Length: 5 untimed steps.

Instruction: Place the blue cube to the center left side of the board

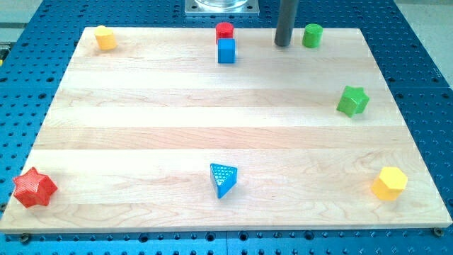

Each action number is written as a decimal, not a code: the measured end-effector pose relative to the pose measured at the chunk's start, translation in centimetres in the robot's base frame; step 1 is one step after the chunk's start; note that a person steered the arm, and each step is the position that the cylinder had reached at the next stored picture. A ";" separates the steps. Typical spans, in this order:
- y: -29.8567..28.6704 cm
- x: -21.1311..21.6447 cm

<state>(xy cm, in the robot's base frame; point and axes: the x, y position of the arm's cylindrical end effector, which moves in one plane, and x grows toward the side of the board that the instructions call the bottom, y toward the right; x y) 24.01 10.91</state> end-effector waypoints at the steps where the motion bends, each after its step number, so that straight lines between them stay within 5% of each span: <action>1: -3.1 0.1; 5: -12.2 3.5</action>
<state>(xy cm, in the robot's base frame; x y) 27.53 -1.32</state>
